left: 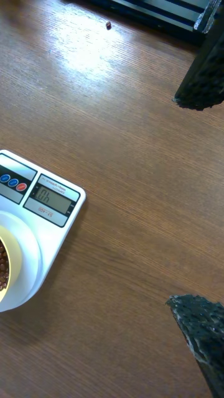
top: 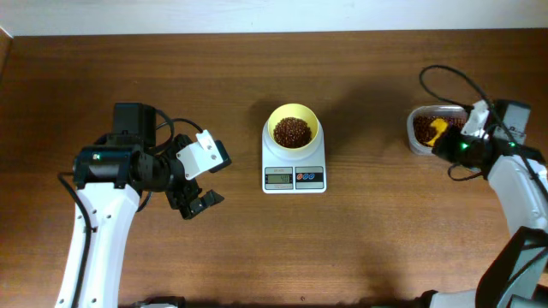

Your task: Scoop item into bowl and weigh 50g on scale

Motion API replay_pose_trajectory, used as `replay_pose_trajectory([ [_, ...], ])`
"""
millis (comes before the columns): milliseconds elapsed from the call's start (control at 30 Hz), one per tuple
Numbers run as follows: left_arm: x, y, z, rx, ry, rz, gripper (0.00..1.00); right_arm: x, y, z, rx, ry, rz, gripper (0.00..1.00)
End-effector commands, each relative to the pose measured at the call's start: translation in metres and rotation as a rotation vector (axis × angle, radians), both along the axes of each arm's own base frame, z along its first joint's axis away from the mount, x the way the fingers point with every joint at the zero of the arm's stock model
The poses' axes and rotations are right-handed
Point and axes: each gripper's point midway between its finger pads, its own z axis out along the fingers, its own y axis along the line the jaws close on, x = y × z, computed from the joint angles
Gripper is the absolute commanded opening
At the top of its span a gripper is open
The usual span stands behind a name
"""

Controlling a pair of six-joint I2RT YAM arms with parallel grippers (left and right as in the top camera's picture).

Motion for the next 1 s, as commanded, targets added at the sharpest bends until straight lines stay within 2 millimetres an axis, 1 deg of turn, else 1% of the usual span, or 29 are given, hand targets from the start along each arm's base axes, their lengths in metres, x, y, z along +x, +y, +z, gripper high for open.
replay_pose_trajectory([
  [0,-0.002,-0.001,0.001,-0.015,-0.001,-0.007,0.99,-0.001,-0.004,0.005,0.129,-0.03,-0.027,0.04],
  [100,-0.002,-0.001,0.001,-0.015,-0.001,-0.007,0.99,-0.003,-0.008,0.012,0.204,-0.064,-0.029,0.04],
  [133,-0.002,-0.001,0.001,-0.015,-0.001,-0.007,0.99,-0.005,-0.014,0.015,0.23,-0.078,-0.043,0.04],
  [233,-0.002,-0.001,0.001,-0.015,-0.001,-0.007,0.99,-0.006,-0.016,0.026,0.323,-0.129,-0.033,0.04],
  [300,-0.002,-0.001,0.001,-0.015,-0.001,-0.007,0.99,-0.008,-0.02,0.03,0.353,-0.148,-0.037,0.04],
  [400,-0.002,-0.001,0.001,-0.015,-0.001,-0.007,0.99,-0.008,-0.013,0.039,0.418,-0.184,-0.002,0.04],
  [433,-0.002,-0.001,0.001,-0.015,-0.001,-0.007,0.99,-0.008,-0.014,0.038,0.404,-0.184,0.001,0.04],
  [500,-0.002,-0.001,0.001,-0.015,-0.001,-0.007,0.99,-0.009,-0.026,0.029,0.323,-0.158,-0.027,0.04],
  [567,-0.002,-0.001,0.001,-0.015,-0.001,-0.007,0.99,-0.011,-0.038,0.021,0.163,-0.161,0.048,0.04],
  [667,-0.002,-0.001,0.001,-0.015,-0.001,-0.007,0.99,-0.01,-0.042,0.02,0.071,-0.182,0.13,0.04],
  [733,-0.002,-0.001,0.001,-0.015,-0.001,-0.007,0.99,-0.012,-0.052,0.009,-0.035,-0.109,0.095,0.04],
  [767,-0.002,-0.001,0.001,-0.015,-0.001,-0.007,0.99,-0.011,-0.051,0.005,-0.084,-0.084,0.1,0.04],
  [800,-0.002,-0.001,0.001,-0.015,-0.001,-0.007,0.99,-0.006,-0.04,0.005,-0.11,-0.087,0.149,0.04],
  [833,-0.002,-0.001,0.001,-0.015,-0.001,-0.007,0.99,-0.003,-0.032,0.005,-0.111,-0.088,0.169,0.04],
  [867,-0.002,-0.001,0.001,-0.015,-0.001,-0.007,0.99,0.0,-0.018,0.004,-0.107,-0.086,0.205,0.04],
  [933,-0.002,-0.001,0.001,-0.015,-0.001,-0.007,0.99,0.001,-0.001,0.003,-0.099,-0.078,0.249,0.04],
  [967,-0.002,-0.001,0.001,-0.015,-0.001,-0.007,0.99,0.0,0.005,0.001,-0.093,-0.068,0.261,0.04],
])
